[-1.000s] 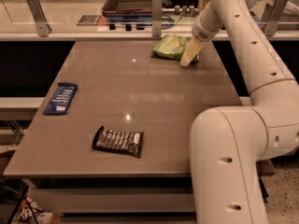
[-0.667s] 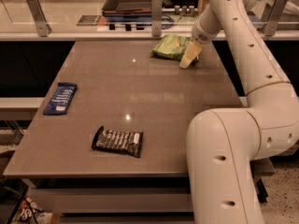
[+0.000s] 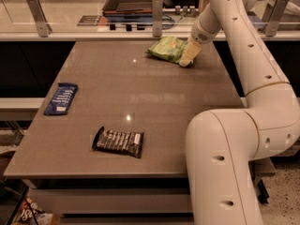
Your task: Move green jalapeno chip bag near rxbar blueberry
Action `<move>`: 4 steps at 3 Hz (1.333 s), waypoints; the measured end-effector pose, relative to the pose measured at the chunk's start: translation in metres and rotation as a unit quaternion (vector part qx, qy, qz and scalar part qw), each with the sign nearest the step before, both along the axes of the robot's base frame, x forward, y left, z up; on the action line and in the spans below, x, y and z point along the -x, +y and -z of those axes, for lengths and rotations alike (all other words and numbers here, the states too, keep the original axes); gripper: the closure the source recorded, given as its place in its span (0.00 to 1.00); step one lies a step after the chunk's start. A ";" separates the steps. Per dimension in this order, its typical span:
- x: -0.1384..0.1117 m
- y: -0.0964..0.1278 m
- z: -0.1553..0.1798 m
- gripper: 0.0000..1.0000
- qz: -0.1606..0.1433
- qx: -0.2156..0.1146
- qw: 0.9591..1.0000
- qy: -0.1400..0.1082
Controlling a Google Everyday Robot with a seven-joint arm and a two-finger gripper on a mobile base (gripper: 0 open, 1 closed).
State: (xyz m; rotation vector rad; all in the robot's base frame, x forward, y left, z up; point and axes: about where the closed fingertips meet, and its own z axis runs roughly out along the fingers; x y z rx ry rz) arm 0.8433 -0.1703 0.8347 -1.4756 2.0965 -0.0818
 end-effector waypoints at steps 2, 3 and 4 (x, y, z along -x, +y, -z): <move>0.000 0.002 0.000 0.87 -0.001 0.000 1.000 0.001; -0.001 0.004 0.004 1.00 -0.002 0.000 1.000 0.003; -0.001 0.004 0.004 1.00 -0.002 0.000 1.000 0.003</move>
Offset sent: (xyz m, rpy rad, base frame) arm -0.0005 0.0001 0.0036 0.0000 -0.0002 -0.0001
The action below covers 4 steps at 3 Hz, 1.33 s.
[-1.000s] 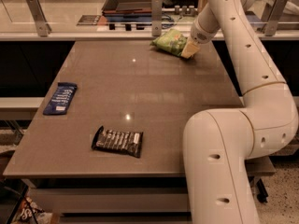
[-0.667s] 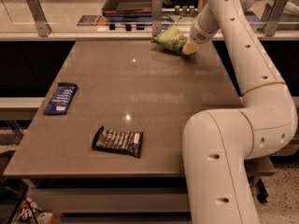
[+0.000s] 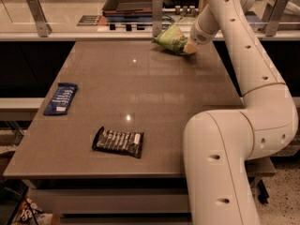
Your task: Move green jalapeno chip bag near rxbar blueberry
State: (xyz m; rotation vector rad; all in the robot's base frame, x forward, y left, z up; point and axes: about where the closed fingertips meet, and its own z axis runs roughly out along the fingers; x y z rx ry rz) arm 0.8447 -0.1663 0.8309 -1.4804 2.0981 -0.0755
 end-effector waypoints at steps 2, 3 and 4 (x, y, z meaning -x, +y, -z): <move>0.016 0.011 -0.040 1.00 -0.018 0.023 1.000 -0.006; 0.028 0.009 -0.075 1.00 -0.015 0.038 0.999 -0.021; 0.049 0.012 -0.100 1.00 -0.024 0.034 0.999 -0.027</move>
Offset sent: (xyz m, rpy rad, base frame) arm -0.0682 0.0228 0.0759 -0.0873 -0.0506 0.0483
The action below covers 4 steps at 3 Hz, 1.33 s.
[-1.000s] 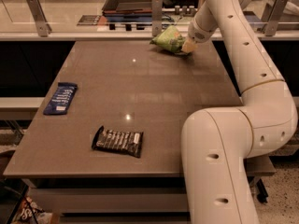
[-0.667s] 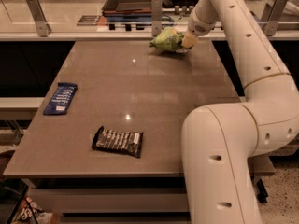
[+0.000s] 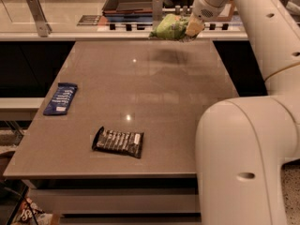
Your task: Move green jalapeno chip bag near rxbar blueberry
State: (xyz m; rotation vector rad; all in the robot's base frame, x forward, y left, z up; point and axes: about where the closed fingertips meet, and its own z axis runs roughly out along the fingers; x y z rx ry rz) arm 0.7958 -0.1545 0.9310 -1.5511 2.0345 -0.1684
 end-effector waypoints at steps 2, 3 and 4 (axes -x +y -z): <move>0.086 0.038 -0.024 1.00 -0.075 -0.038 0.996 0.018; 0.135 0.070 -0.025 1.00 -0.129 -0.044 0.990 0.019; 0.175 0.102 -0.007 1.00 -0.183 -0.038 0.982 0.034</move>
Offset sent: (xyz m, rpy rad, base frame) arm -0.1810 0.0758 -0.0008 0.0995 0.1048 0.2888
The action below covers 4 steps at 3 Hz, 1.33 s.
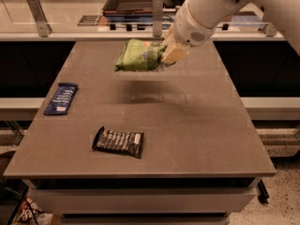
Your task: Move green jalapeno chip bag near rxbar blueberry
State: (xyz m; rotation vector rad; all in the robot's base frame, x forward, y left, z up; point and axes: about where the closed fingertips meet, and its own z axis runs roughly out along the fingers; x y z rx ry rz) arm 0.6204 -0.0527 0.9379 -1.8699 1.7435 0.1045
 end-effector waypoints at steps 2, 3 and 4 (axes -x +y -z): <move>0.024 0.058 0.024 1.00 -0.124 -0.028 0.992 0.015; 0.025 0.086 0.031 1.00 -0.168 -0.034 0.985 0.020; 0.023 0.106 0.038 1.00 -0.196 -0.039 0.980 0.024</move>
Offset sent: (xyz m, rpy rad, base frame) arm -0.0325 0.0873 -0.0319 0.0938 0.0380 0.3904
